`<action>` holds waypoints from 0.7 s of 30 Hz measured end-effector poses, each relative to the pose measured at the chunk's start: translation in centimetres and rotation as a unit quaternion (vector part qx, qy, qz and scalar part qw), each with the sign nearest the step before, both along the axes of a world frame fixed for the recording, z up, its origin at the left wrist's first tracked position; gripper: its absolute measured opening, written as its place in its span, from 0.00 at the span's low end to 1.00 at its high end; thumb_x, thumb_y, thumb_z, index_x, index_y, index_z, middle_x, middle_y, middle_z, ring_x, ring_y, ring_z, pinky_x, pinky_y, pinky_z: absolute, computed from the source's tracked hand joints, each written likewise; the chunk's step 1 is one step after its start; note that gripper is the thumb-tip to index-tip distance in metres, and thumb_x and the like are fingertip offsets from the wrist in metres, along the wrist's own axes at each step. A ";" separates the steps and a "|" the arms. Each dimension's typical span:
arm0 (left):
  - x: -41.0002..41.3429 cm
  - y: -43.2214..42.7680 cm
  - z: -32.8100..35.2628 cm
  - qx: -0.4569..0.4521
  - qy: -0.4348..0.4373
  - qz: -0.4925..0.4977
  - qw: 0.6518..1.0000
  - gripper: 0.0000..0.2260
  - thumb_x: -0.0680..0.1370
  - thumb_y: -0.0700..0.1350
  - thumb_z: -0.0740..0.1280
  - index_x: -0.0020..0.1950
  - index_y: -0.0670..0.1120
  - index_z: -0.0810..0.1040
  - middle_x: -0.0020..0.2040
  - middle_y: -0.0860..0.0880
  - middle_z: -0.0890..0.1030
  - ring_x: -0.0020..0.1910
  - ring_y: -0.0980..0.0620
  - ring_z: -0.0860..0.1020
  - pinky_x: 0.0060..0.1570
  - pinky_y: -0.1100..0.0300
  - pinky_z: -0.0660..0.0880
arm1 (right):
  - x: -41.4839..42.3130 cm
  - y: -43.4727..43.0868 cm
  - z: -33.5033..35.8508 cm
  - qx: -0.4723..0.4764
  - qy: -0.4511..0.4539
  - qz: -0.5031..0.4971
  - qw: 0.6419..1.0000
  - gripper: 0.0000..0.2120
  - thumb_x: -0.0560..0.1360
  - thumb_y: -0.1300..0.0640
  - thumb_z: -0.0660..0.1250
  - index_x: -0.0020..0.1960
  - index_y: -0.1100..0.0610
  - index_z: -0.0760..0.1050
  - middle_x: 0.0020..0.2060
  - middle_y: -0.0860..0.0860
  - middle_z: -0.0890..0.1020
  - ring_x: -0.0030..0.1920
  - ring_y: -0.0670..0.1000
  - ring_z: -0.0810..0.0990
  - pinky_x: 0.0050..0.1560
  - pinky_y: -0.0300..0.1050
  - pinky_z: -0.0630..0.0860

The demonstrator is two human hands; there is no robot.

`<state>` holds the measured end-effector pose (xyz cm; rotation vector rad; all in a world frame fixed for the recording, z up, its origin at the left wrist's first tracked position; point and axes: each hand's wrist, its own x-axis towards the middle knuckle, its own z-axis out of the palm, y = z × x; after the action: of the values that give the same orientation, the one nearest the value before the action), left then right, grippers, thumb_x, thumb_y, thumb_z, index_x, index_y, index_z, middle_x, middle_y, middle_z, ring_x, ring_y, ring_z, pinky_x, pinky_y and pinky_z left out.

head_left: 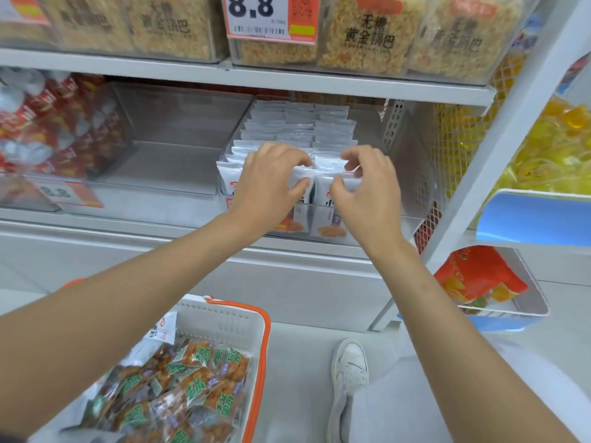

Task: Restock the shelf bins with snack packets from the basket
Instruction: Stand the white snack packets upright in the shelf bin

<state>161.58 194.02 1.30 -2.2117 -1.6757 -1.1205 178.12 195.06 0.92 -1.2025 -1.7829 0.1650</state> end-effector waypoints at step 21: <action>-23.4 -17.8 -14.4 -0.572 0.062 0.179 0.798 0.02 0.77 0.48 0.66 0.47 0.55 0.77 0.46 0.56 0.74 0.46 0.55 0.73 0.49 0.59 0.72 | -20.1 -12.7 -24.0 -0.367 -0.478 0.403 0.689 0.10 0.74 0.62 0.64 0.53 0.63 0.78 0.47 0.61 0.81 0.41 0.58 0.77 0.37 0.49 0.73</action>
<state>138.18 176.26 -13.07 -2.1064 -2.9874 0.3058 158.01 182.39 -23.03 -0.9300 -3.3377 0.9986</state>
